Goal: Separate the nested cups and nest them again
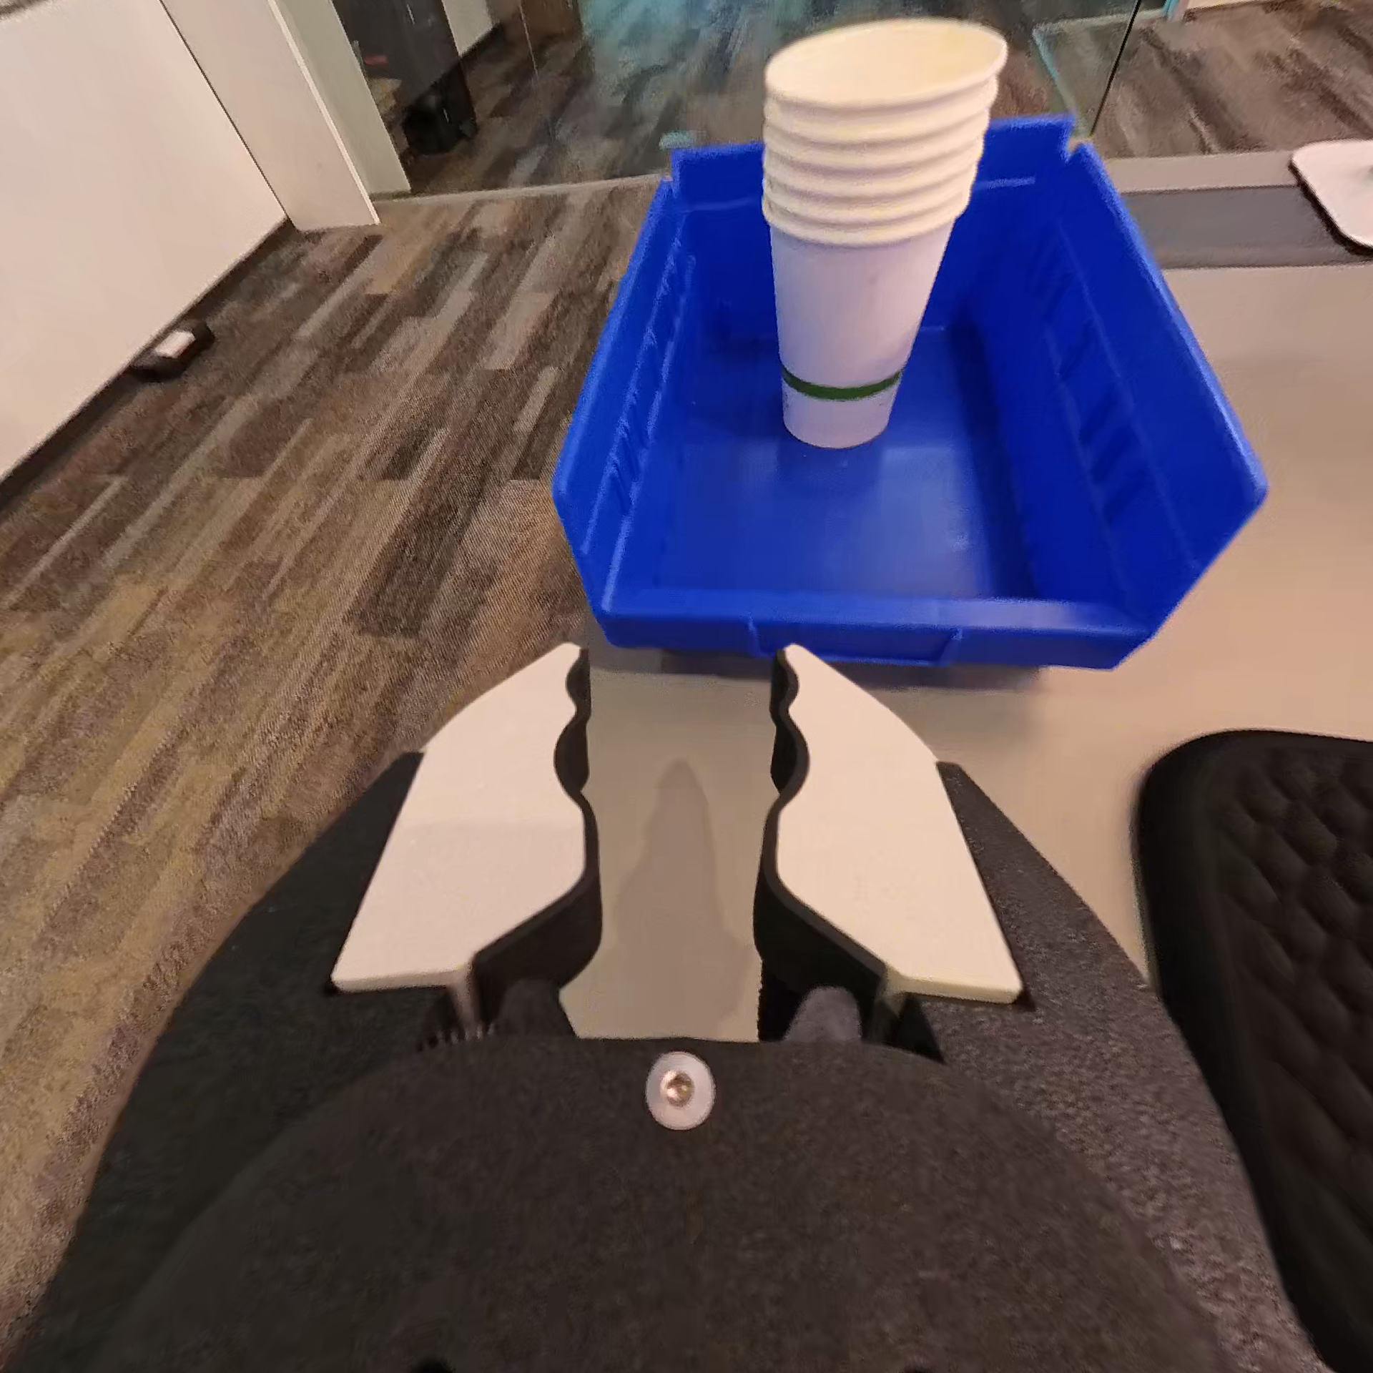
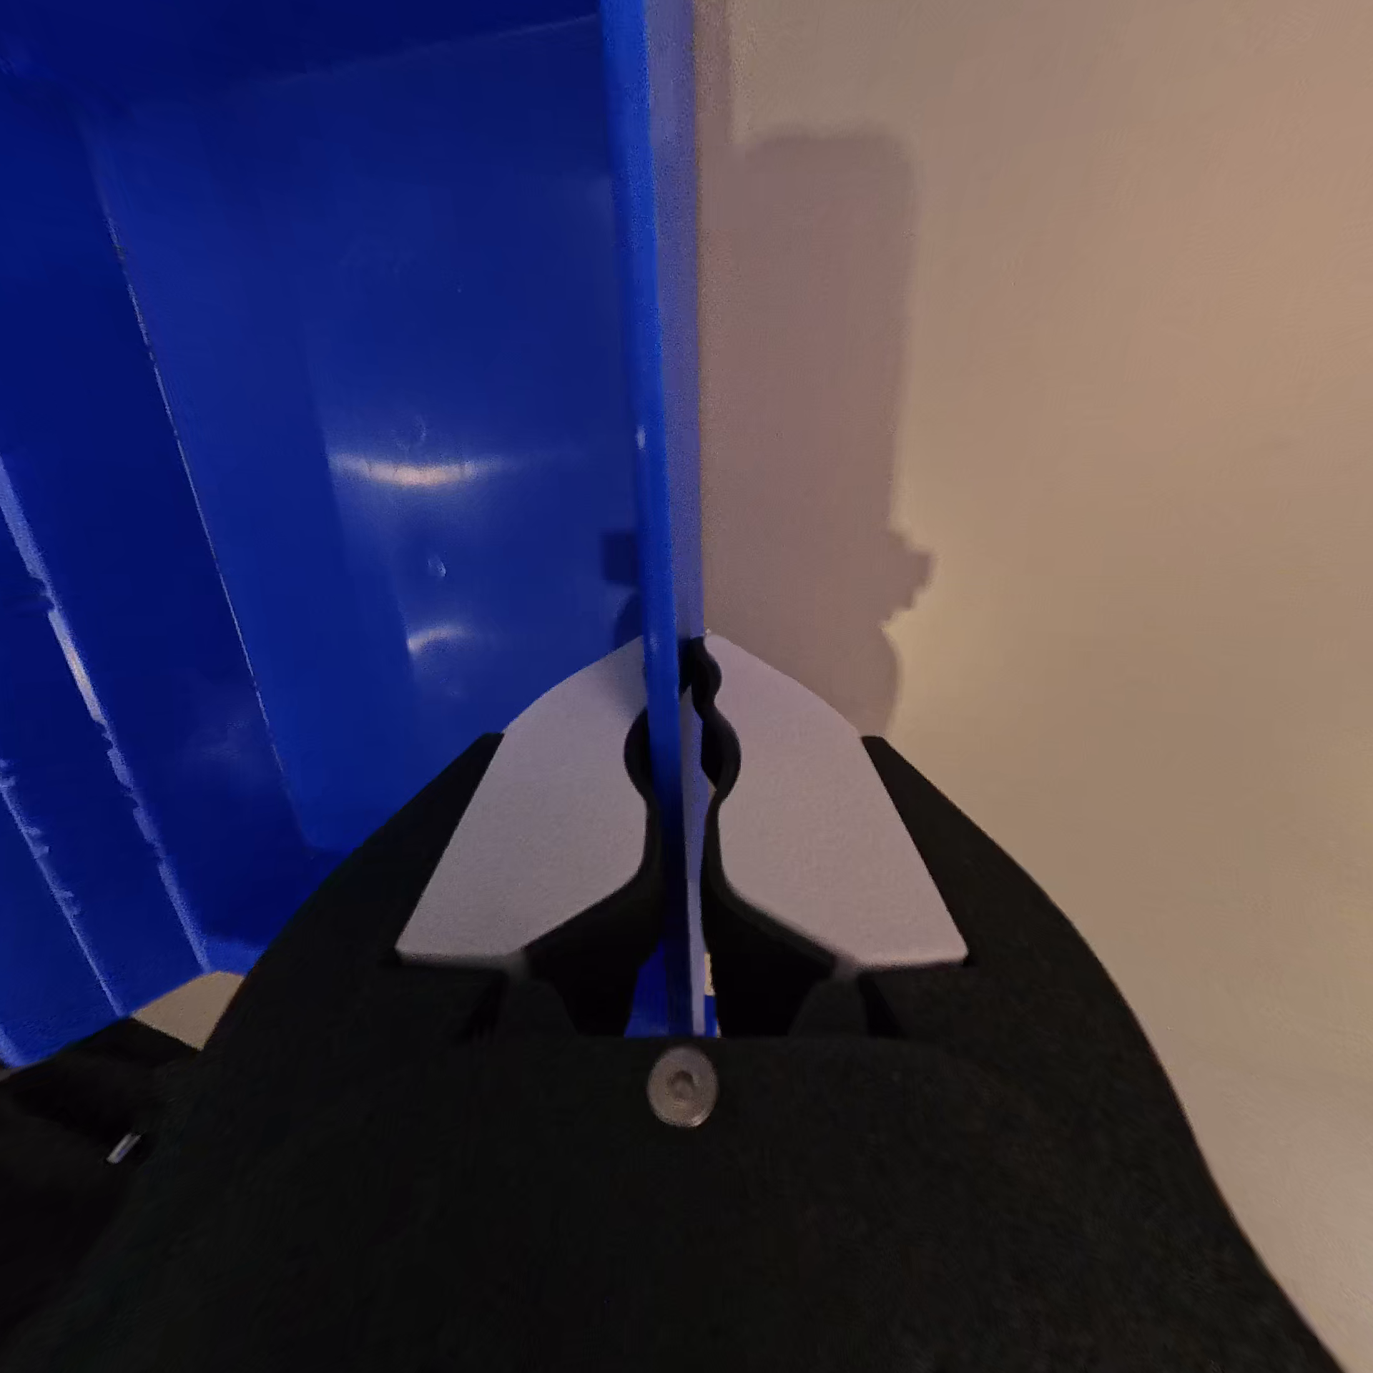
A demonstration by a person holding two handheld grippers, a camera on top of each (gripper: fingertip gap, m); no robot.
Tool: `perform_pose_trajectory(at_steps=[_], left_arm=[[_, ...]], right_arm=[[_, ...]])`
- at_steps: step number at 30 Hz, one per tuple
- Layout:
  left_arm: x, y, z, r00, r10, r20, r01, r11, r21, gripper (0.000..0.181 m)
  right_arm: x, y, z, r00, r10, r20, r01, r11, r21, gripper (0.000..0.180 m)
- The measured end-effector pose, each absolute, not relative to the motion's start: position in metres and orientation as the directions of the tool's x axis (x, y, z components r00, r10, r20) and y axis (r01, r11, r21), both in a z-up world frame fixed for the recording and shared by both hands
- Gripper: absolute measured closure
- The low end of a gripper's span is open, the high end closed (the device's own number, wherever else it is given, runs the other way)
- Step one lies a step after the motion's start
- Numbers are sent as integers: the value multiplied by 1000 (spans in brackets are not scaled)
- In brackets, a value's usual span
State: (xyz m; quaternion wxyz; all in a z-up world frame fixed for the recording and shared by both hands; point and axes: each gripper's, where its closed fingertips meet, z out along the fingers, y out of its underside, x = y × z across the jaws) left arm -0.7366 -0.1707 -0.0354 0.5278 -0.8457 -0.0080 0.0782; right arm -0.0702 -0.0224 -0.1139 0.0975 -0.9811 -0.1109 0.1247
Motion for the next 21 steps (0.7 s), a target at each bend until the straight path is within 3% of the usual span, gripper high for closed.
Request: perform_pose_trajectory(at_steps=[13,21], left_arm=[[-704,-193,-39,978,155,-142,-52,-474,-879,134],[-673,-186,-34,966,170,-195,-92,-480,-872,135]], right_arm=[[187,-62,-117,976,11,-220,-43,-970,-239,175],[295,-95,-119,976,-34,-213,-84,-969,-231,175]])
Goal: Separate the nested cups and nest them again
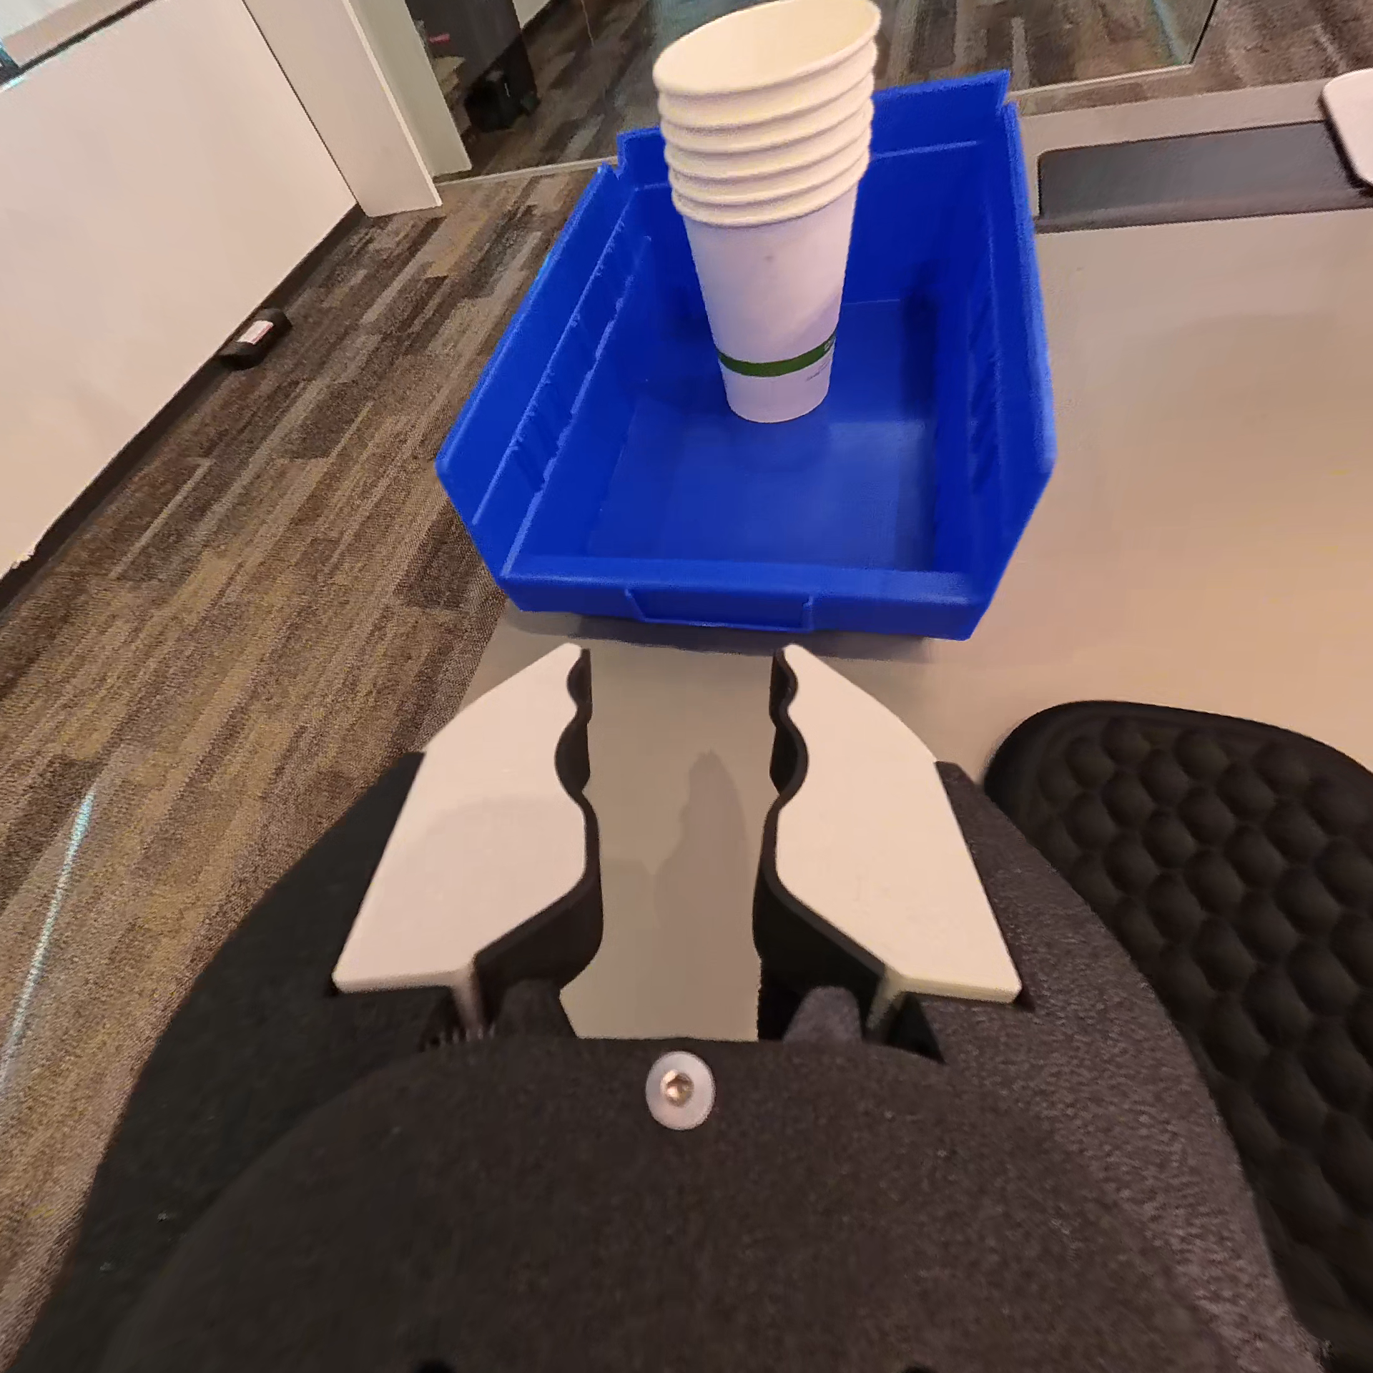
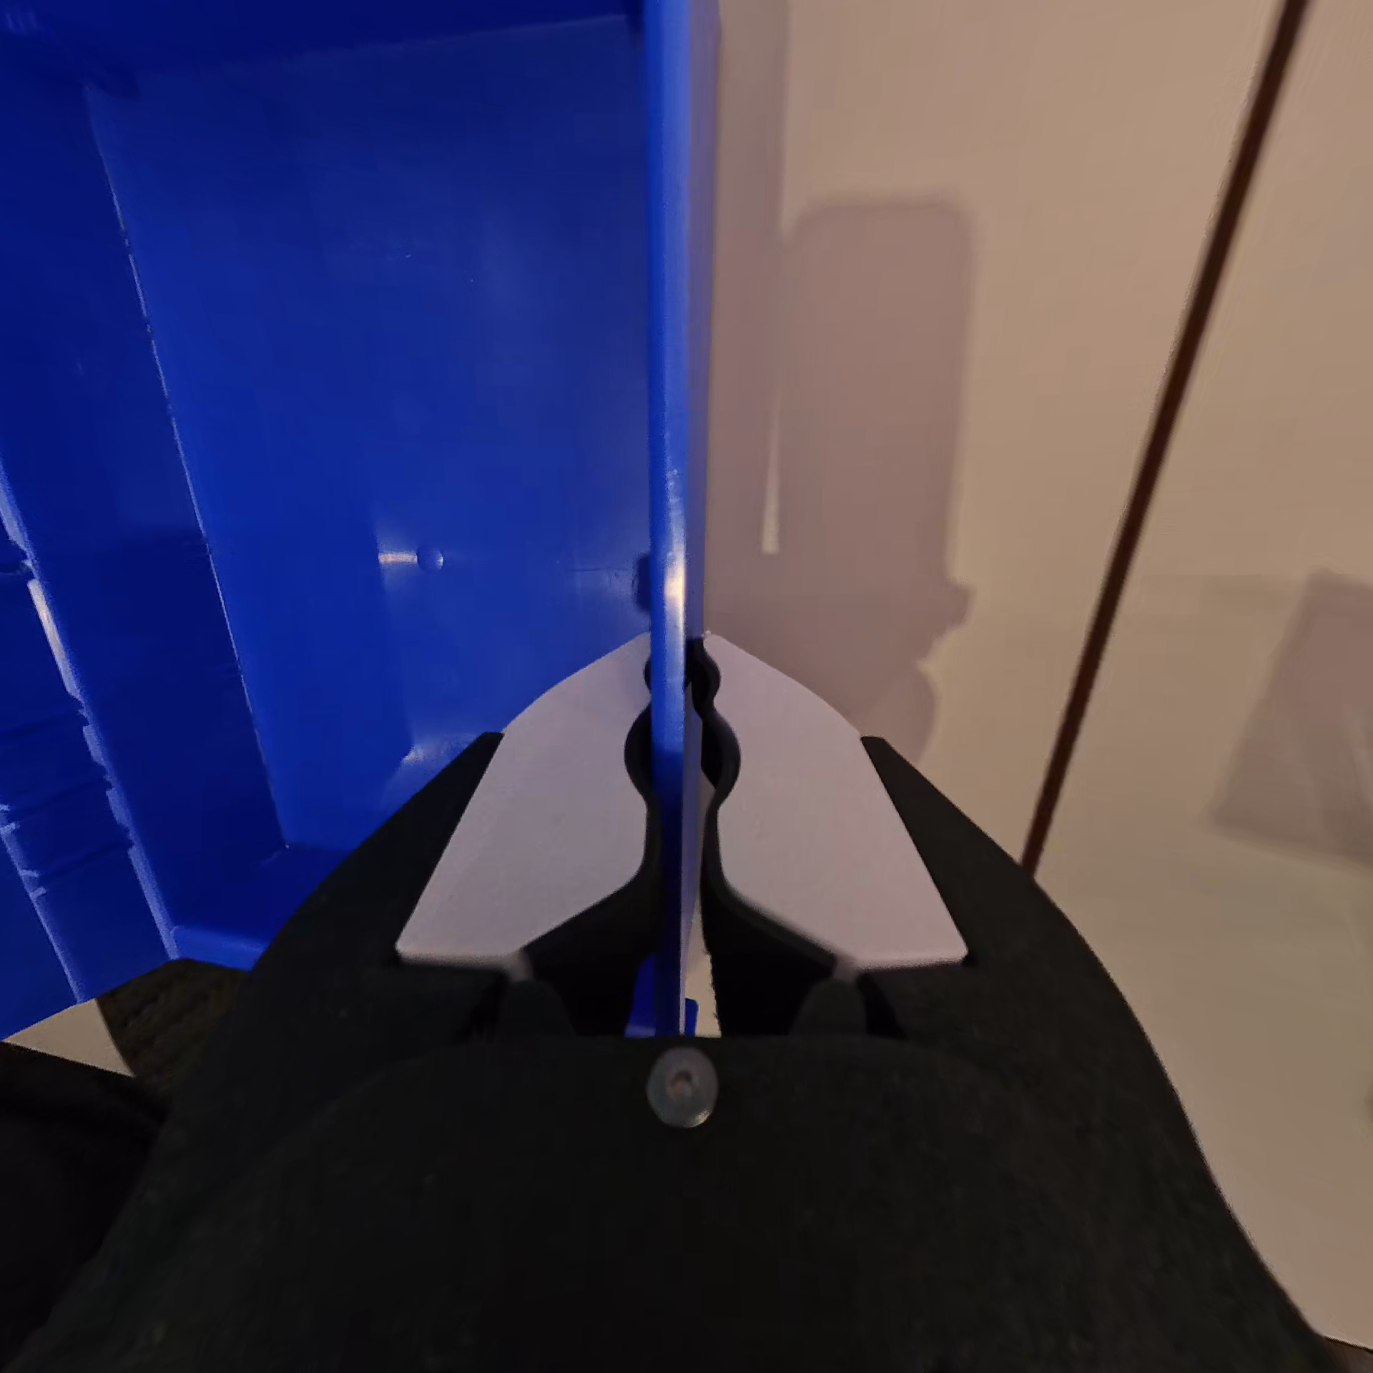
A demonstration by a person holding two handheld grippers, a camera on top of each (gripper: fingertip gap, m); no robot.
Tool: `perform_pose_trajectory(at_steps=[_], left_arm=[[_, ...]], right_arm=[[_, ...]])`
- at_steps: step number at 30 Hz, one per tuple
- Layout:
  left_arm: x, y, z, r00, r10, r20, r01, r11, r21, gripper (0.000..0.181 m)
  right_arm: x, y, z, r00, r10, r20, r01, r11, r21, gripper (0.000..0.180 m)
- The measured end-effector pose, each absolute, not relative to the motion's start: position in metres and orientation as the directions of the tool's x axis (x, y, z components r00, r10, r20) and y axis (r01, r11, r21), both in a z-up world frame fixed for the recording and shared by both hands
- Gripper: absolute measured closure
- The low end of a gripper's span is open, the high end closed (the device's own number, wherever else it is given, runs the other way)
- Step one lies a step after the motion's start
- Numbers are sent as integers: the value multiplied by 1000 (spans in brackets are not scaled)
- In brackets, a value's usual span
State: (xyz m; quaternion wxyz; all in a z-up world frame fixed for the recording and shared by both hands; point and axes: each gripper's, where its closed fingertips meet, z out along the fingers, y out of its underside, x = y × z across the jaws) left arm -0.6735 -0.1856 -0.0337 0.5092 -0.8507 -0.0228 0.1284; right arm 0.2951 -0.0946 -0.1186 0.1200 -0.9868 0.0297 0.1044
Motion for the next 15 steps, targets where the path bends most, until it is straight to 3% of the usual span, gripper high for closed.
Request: perform_pose_trajectory(at_steps=[11,15], left_arm=[[-645,-167,-14,953,146,-267,-168,-478,-862,136],[-641,-169,-13,956,140,-259,-165,-476,-864,133]], right_arm=[[363,-121,-119,973,-91,-214,-144,-958,-247,175],[368,-117,-116,991,-12,-130,-53,-947,-316,173]])
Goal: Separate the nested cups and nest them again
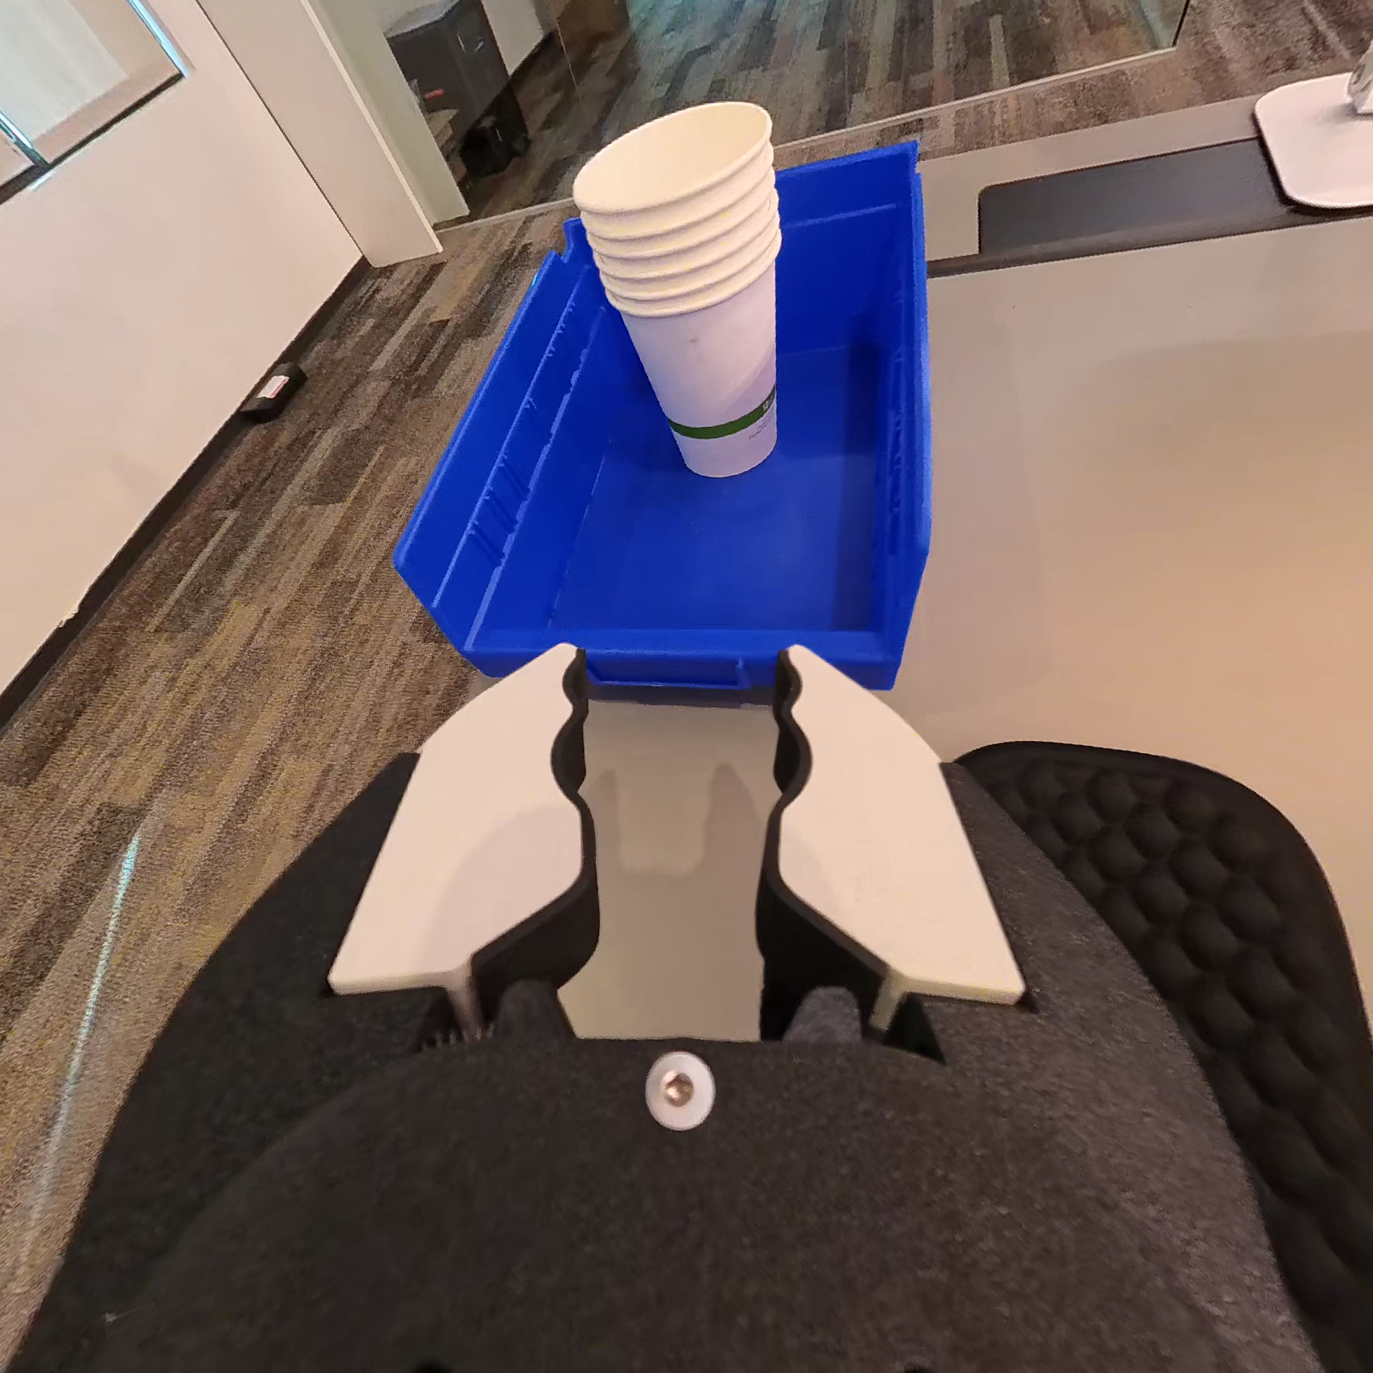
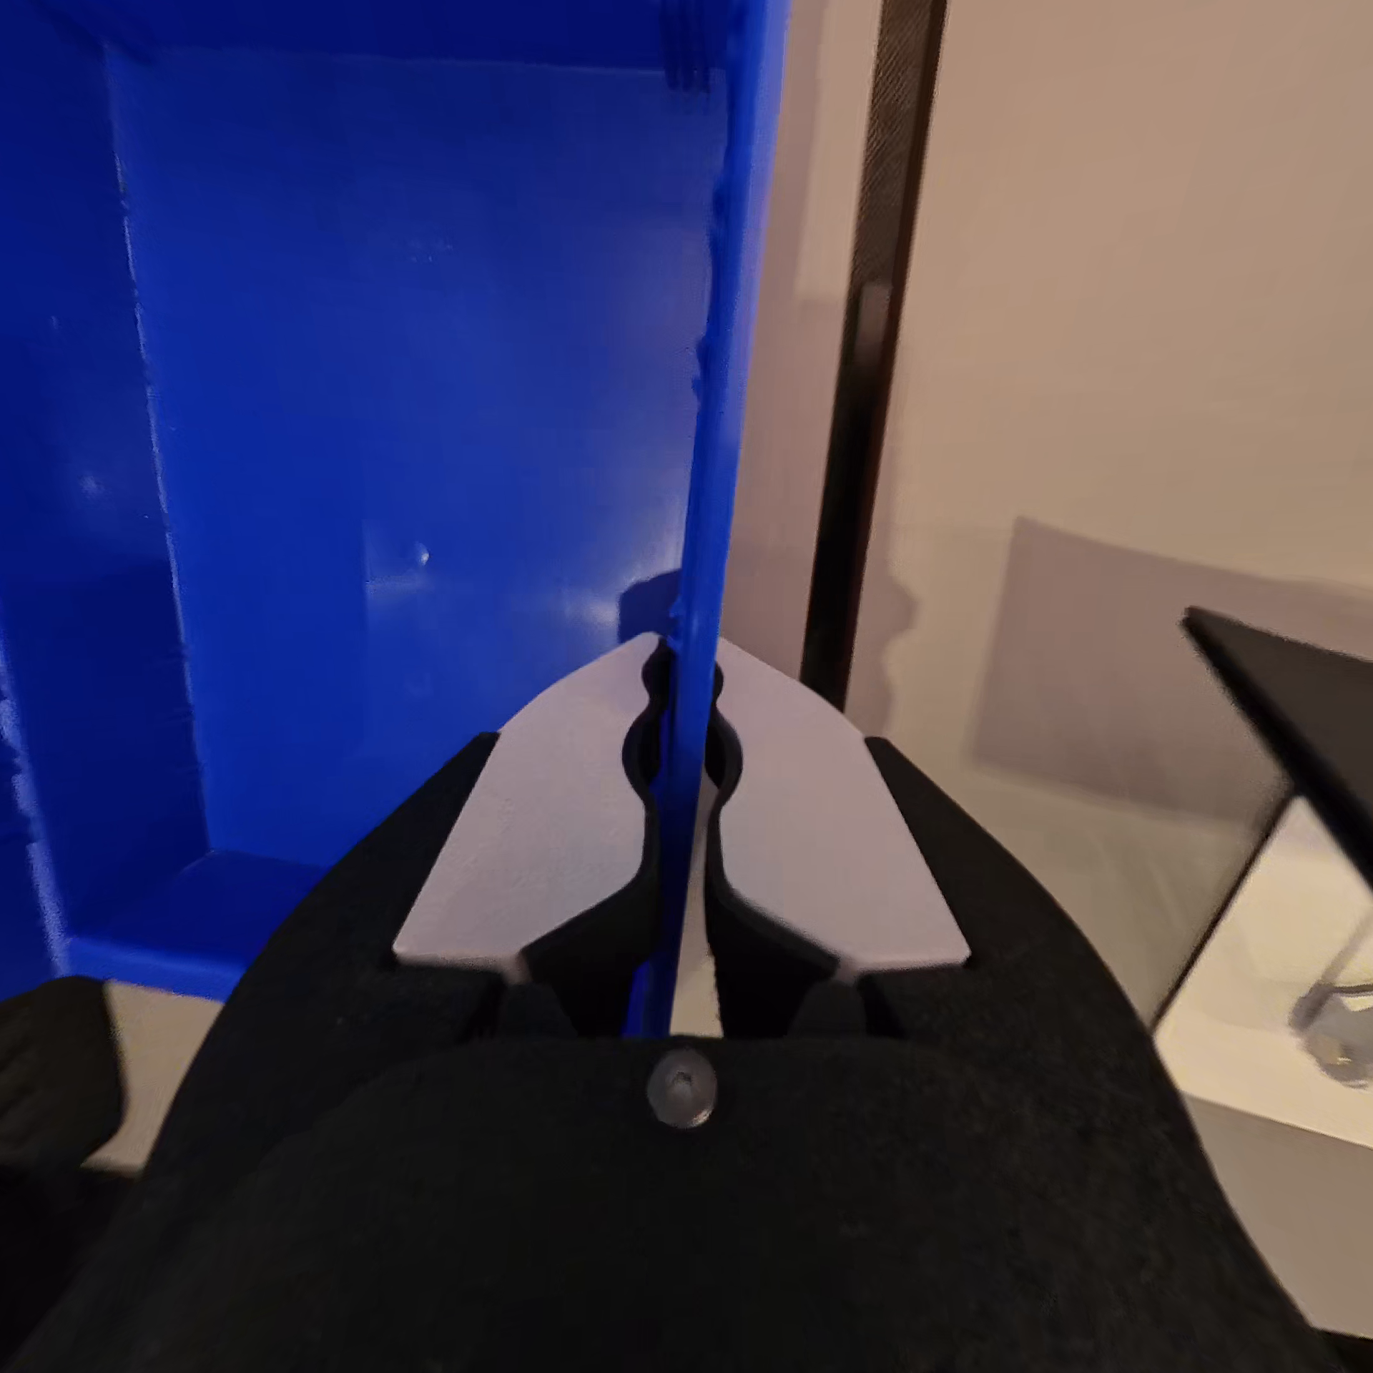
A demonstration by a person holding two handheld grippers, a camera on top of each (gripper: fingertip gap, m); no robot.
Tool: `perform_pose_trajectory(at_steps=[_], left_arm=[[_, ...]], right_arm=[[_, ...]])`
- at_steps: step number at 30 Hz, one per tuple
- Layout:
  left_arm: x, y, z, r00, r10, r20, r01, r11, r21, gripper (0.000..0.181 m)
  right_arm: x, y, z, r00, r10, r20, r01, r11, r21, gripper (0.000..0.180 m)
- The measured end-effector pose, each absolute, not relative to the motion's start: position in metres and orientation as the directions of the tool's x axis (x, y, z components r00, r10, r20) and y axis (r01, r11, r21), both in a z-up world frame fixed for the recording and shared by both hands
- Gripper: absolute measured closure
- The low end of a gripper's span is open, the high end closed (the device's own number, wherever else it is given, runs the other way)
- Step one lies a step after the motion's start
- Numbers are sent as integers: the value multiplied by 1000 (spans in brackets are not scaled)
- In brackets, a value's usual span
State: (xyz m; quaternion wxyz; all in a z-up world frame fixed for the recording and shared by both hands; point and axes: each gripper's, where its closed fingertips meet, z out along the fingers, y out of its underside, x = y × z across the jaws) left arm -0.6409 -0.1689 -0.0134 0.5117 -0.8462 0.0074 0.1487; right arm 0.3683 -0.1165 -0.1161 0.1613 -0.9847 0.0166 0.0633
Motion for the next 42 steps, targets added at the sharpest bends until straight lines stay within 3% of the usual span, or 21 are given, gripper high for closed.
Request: perform_pose_trajectory(at_steps=[4,6,9,12,15,22,25,32,35,38,42], left_arm=[[-636,-173,-8,969,118,-215,-139,-456,-879,123],[-632,-175,-1,978,95,-188,-130,-428,-894,118],[-623,-173,13,988,41,-149,-126,-349,-928,108],[-616,-164,18,993,-9,-119,-116,-300,-947,107],[-615,-142,6,993,-60,-98,-113,-352,-929,99],[-636,-74,-4,901,-148,-407,-429,-438,-790,112],[-650,-48,-16,899,-128,-420,-423,-506,-752,110],[-669,7,-46,989,23,-149,-114,-534,-838,90],[-677,28,-55,995,67,-75,-31,-505,-863,79],[-679,46,-56,994,65,-89,-52,-429,-902,74],[-685,58,-64,984,53,-172,-138,-393,-909,75]], right_arm=[[379,-96,-70,999,-37,31,-14,-838,-545,144],[377,-86,-25,986,-43,160,81,-719,-690,138],[335,-79,56,969,-22,246,212,-434,-875,139],[256,-82,120,963,119,243,254,-83,-964,134],[178,-90,158,938,268,219,190,131,-973,135],[23,-84,171,752,651,109,75,80,-994,138],[-18,-78,181,680,730,68,8,85,-996,136],[-60,-61,171,559,828,-32,-108,34,-994,139],[-59,-47,148,586,810,-14,-13,-8,-1000,139],[-52,-43,134,602,799,15,50,-18,-999,140],[-42,-44,137,597,802,-19,-6,-20,-1000,143]])
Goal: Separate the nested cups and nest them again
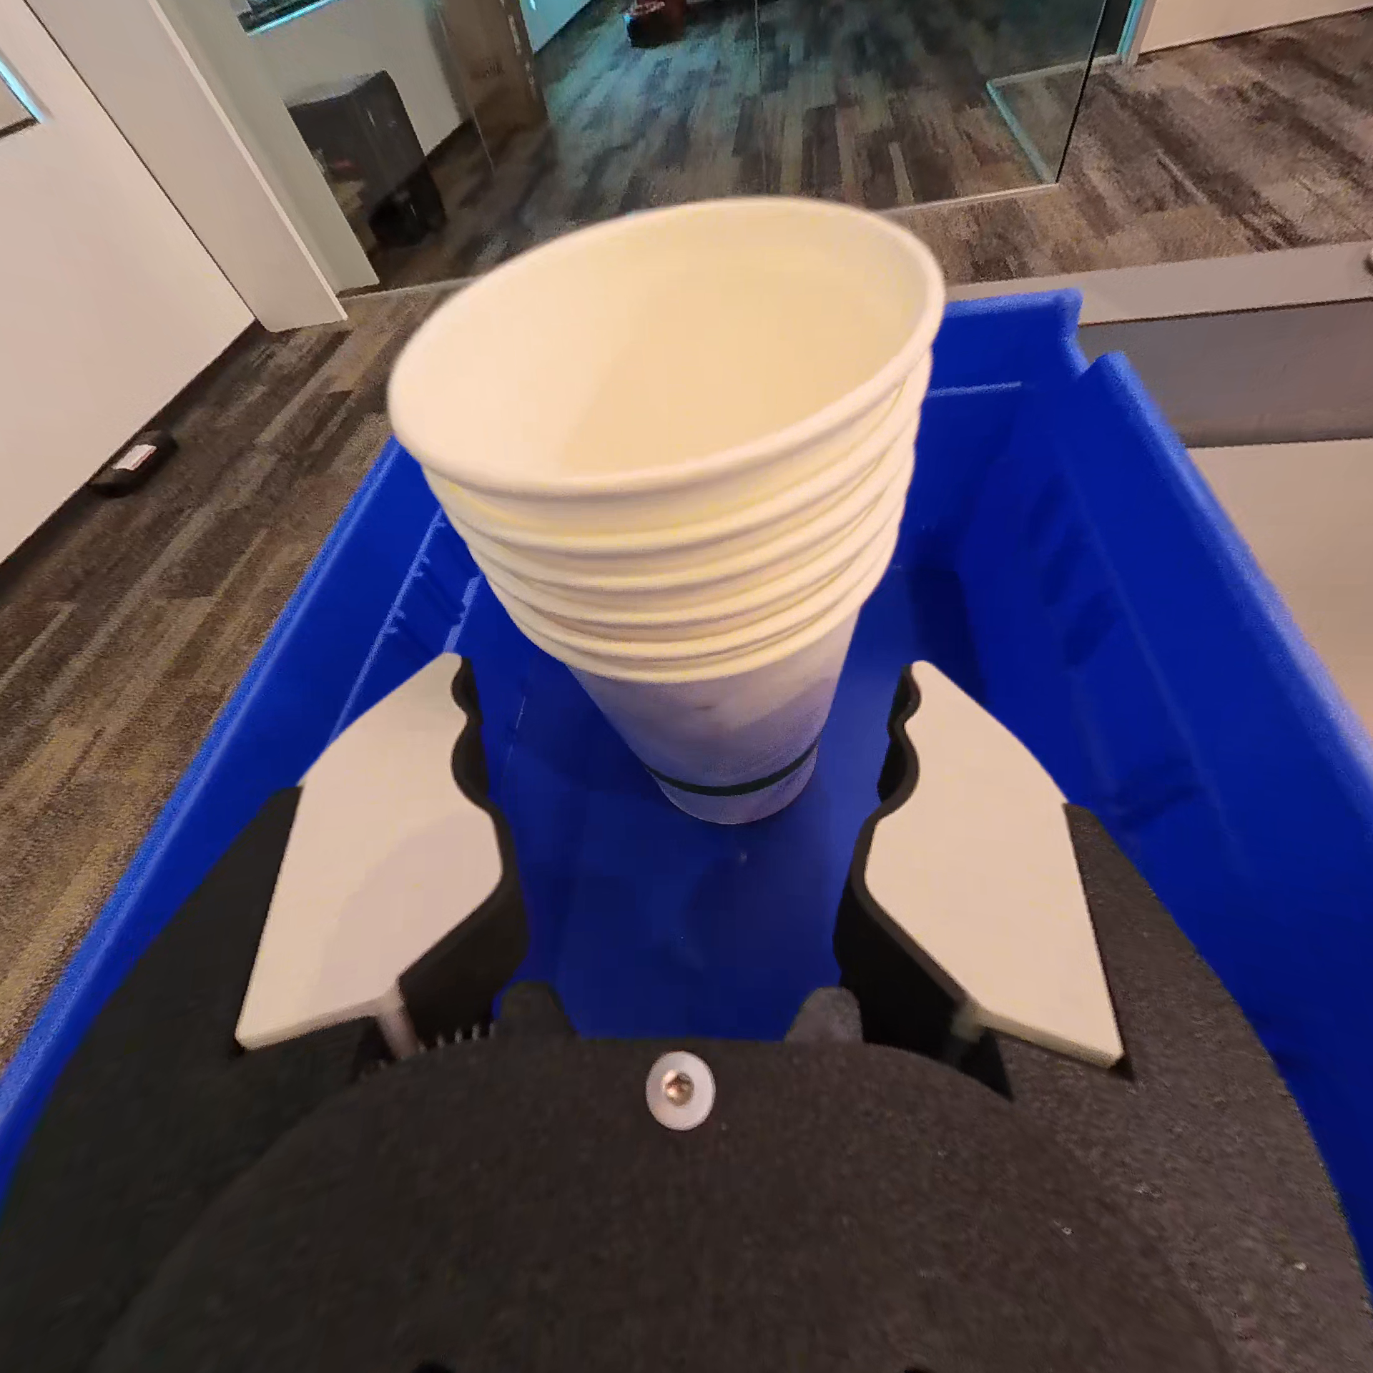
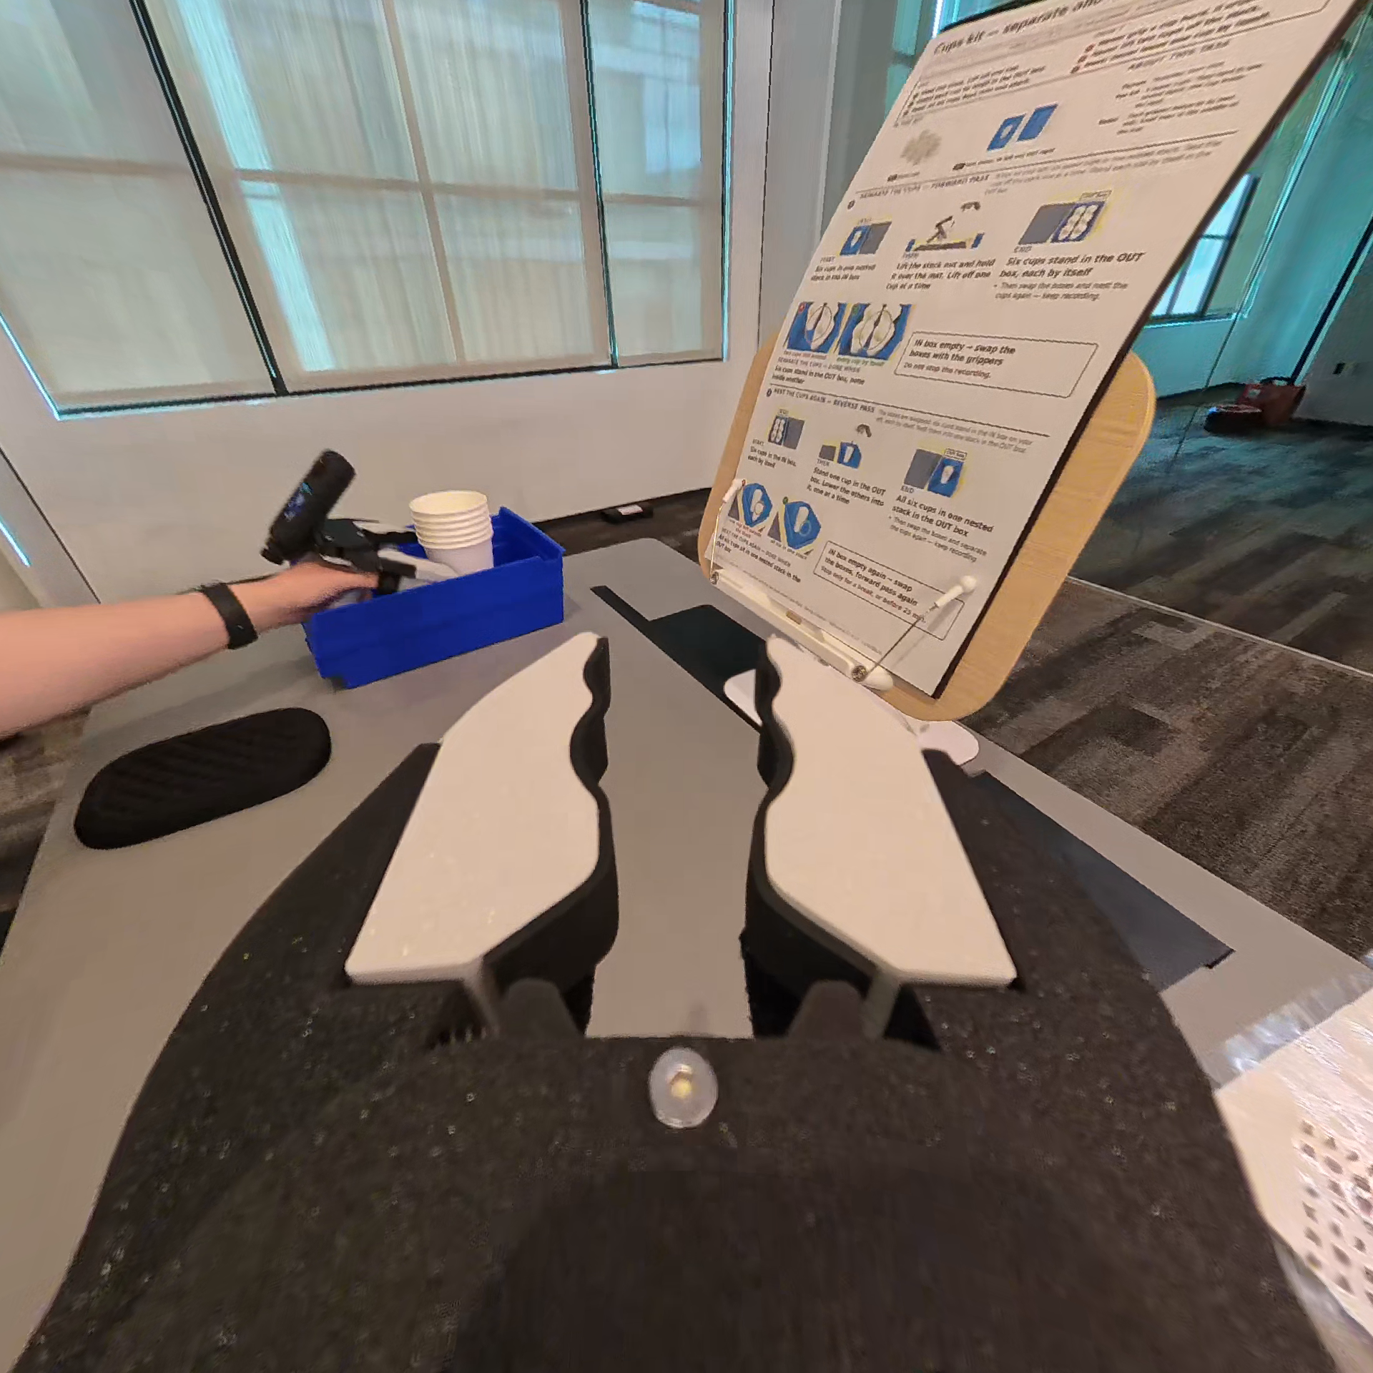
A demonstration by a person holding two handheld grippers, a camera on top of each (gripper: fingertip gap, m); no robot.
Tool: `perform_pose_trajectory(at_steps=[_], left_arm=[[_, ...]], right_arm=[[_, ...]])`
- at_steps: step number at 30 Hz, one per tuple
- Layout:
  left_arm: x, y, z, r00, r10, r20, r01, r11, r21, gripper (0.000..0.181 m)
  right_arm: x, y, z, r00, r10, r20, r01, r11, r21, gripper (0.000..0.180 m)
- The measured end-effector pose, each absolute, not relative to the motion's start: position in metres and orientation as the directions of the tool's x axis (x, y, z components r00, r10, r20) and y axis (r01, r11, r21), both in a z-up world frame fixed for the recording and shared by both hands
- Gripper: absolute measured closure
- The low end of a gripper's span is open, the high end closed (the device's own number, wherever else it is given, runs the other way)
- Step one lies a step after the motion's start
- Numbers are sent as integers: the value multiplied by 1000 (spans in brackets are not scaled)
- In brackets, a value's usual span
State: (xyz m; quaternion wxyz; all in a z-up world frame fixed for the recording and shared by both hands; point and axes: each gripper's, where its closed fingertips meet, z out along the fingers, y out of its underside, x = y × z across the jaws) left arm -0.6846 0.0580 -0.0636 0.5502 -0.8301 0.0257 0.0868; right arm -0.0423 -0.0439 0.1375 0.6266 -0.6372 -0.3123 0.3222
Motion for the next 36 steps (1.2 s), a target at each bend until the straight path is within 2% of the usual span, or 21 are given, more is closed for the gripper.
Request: perform_pose_trajectory(at_steps=[4,18,27,36], left_arm=[[-686,65,-82,991,29,-132,-106,-435,-894,62],[-677,87,-87,1000,-24,-6,-15,-393,-919,62],[-678,91,-81,999,-35,7,-6,-359,-933,84],[-677,89,-79,998,-46,31,12,-373,-928,87]], right_arm=[[-32,-41,137,614,789,-32,-20,-25,-999,144],[-8,-34,127,650,756,-79,-44,-66,-997,147],[-1,-32,123,661,745,-89,-44,-81,-996,148],[-3,-26,111,663,743,-96,-9,-120,-993,148]])
